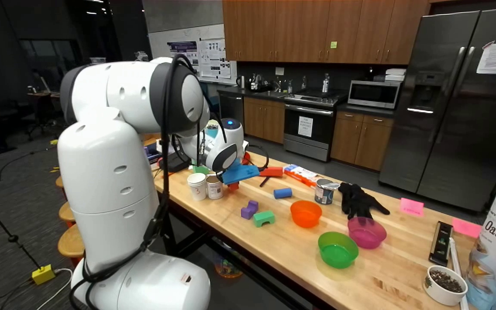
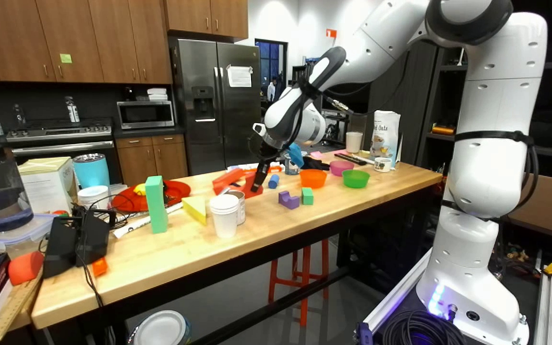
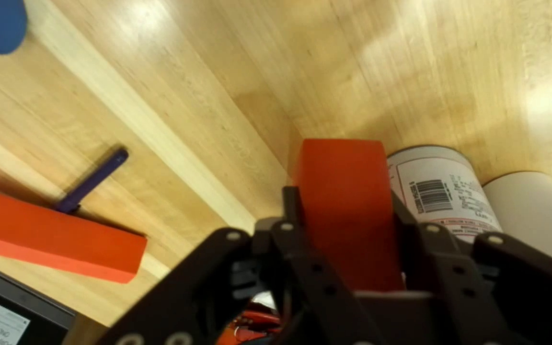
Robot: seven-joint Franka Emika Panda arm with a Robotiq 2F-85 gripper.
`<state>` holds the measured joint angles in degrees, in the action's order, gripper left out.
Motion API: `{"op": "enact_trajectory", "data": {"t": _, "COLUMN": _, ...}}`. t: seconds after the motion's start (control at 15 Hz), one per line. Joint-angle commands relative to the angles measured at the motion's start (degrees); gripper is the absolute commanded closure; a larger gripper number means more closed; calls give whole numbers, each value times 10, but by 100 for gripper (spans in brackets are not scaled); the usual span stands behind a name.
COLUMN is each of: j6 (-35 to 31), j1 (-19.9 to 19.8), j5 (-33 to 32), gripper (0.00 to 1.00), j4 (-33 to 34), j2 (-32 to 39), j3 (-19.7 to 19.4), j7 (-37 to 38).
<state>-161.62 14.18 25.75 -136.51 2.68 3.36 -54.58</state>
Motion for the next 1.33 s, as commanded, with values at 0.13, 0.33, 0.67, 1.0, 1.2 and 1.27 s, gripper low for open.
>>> {"op": "enact_trajectory", "data": {"t": 0.13, "j6": 37, "j1": -12, "j5": 92, "gripper": 84, "j4": 56, "j2": 42, "j3": 7, "j7": -115}}
{"op": "enact_trajectory", "data": {"t": 0.33, "j6": 51, "j1": -15, "j5": 118, "gripper": 84, "j4": 67, "j2": 54, "j3": 7, "j7": -144}}
{"op": "enact_trajectory", "data": {"t": 0.67, "j6": 60, "j1": -63, "j5": 123, "gripper": 72, "j4": 75, "j2": 63, "j3": 54, "j7": -154}}
{"op": "enact_trajectory", "data": {"t": 1.0, "j6": 61, "j1": -89, "j5": 120, "gripper": 17, "j4": 82, "j2": 70, "j3": 81, "j7": -153}}
{"op": "enact_trajectory", "data": {"t": 1.2, "j6": 61, "j1": -96, "j5": 112, "gripper": 1, "j4": 83, "j2": 70, "j3": 86, "j7": -146}}
{"op": "enact_trajectory", "data": {"t": 1.27, "j6": 62, "j1": -96, "j5": 105, "gripper": 0, "j4": 80, "j2": 68, "j3": 85, "j7": -140}}
